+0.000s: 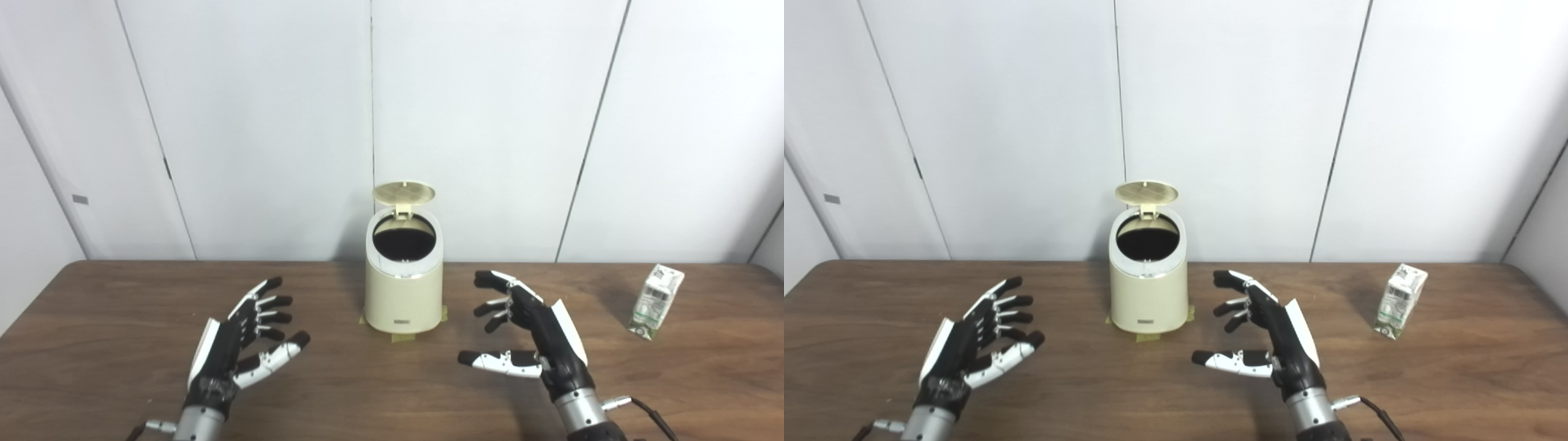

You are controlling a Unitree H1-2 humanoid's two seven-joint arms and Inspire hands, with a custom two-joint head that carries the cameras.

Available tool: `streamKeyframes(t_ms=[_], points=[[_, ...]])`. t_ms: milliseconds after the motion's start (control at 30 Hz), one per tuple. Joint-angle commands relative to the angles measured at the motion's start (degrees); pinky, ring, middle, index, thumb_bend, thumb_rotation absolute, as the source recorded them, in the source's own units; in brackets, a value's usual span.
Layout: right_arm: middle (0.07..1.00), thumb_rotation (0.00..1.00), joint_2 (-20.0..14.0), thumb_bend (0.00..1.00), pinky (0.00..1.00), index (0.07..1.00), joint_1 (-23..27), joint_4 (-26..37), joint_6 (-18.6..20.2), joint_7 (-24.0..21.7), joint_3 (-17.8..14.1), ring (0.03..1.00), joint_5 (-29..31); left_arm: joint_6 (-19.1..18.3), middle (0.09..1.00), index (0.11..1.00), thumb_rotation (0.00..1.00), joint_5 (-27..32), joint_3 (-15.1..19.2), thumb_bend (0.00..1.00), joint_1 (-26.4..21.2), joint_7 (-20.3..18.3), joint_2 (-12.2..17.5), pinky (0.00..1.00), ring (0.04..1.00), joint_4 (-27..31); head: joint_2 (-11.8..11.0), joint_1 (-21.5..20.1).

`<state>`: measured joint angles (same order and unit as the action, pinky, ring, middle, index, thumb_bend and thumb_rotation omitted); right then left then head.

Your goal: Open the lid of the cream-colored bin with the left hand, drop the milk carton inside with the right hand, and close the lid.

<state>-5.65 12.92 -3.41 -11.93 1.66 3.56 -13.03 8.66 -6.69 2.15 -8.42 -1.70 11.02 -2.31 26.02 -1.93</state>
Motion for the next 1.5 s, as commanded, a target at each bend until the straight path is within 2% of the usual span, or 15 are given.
streamKeyframes(t_ms=[0,100,200,267,333,533,667,800,867,967,1100,1200,1367,1467], points=[[0.77,0.11,-0.79,0.66,0.45,0.782,1.61,3.11,0.33,0.45,-1.2,0.612,-0.06,3.95,0.779,0.879,0.28,0.66,0.8,0.69,-1.61,1.11,0.31,0.62,0.711,0.84,0.0,-1.65],[0.763,0.15,-1.05,0.7,0.45,0.777,2.33,2.98,0.03,1.94,-2.39,0.584,-1.05,4.62,0.787,0.881,0.3,1.02,1.36,0.7,-0.94,1.08,0.16,0.66,0.728,0.35,-0.25,-4.72],[0.791,0.21,-1.66,0.73,0.45,0.809,3.77,1.88,-0.1,3.37,-3.58,0.596,-2.71,5.88,0.796,0.884,0.32,1.67,1.86,0.7,-0.84,0.88,0.48,0.69,0.746,-0.94,-0.58,-7.41],[0.778,0.24,-2.4,0.76,0.44,0.805,5.09,1.06,0.85,4.48,-4.49,0.588,-4.09,6.74,0.796,0.886,0.28,2.37,2.07,0.67,-0.93,0.48,0.91,0.68,0.739,-1.79,-0.66,-9.23],[0.788,0.25,-3.32,0.75,0.46,0.804,6.36,0.38,2.08,5.29,-5.2,0.625,-5.6,6.33,0.8,0.891,0.27,2.13,2.23,0.65,-1.03,0.48,1.45,0.67,0.747,-2.17,-1.0,-10.97],[0.807,0.21,-5.33,0.77,0.55,0.806,8.72,-0.22,5.28,6.42,-6.52,0.699,-7.38,6.77,0.807,0.894,0.25,2.12,2.69,0.62,-1.27,0.53,2.73,0.7,0.763,-3.35,-2.09,-16.14],[0.819,0.2,-7.08,0.76,0.56,0.814,9.2,1.24,8.19,5.78,-7.39,0.73,-7.63,7.4,0.799,0.889,0.21,3.05,3.03,0.61,-1.56,0.21,3.45,0.7,0.751,-4.13,-2.61,-18.56],[0.823,0.12,-10.35,0.75,0.56,0.817,10.13,3.03,11.44,4.42,-8.48,0.709,-7.86,6.19,0.793,0.886,0.27,2.53,3.24,0.62,-1.8,0.28,4.24,0.73,0.753,-4.28,-2.78,-20.64],[0.815,0.1,-12.27,0.75,0.57,0.812,10.9,2.63,12.22,4.44,-8.93,0.706,-8.43,5.31,0.79,0.886,0.28,2.54,3.3,0.63,-1.84,0.13,4.47,0.74,0.752,-3.94,-2.89,-21.36],[0.801,0.13,-15.27,0.76,0.59,0.799,12.2,0.63,11.71,4.76,-9.96,0.704,-8.1,4.98,0.792,0.889,0.3,2.89,3.46,0.63,-1.79,-0.34,4.75,0.76,0.758,-3.62,-2.87,-21.87],[0.802,0.15,-18.94,0.77,0.62,0.808,14.0,-2.29,11.69,5.05,-11.95,0.74,-6.99,6.22,0.804,0.886,0.2,3.8,3.58,0.58,-1.63,-1.2,4.9,0.74,0.773,-3.41,-2.76,-22.57],[0.801,0.19,-20.94,0.81,0.63,0.805,14.92,-3.68,12.81,5.4,-13.07,0.751,-7.35,6.38,0.805,0.882,0.18,3.92,3.68,0.58,-1.75,-1.37,4.93,0.71,0.772,-3.9,-2.79,-22.97],[0.805,0.24,-23.79,0.85,0.67,0.807,15.94,-5.09,16.28,5.13,-14.21,0.766,-7.59,5.27,0.81,0.882,0.17,4.11,3.55,0.57,-1.62,-1.42,4.79,0.71,0.775,-3.22,-2.64,-23.2],[0.818,0.28,-25.2,0.88,0.66,0.818,15.99,-5.32,20.66,3.55,-14.61,0.769,-7.02,5.22,0.814,0.883,0.17,4.09,3.41,0.57,-1.59,-1.63,4.91,0.72,0.781,-2.96,-2.4,-23.31]])
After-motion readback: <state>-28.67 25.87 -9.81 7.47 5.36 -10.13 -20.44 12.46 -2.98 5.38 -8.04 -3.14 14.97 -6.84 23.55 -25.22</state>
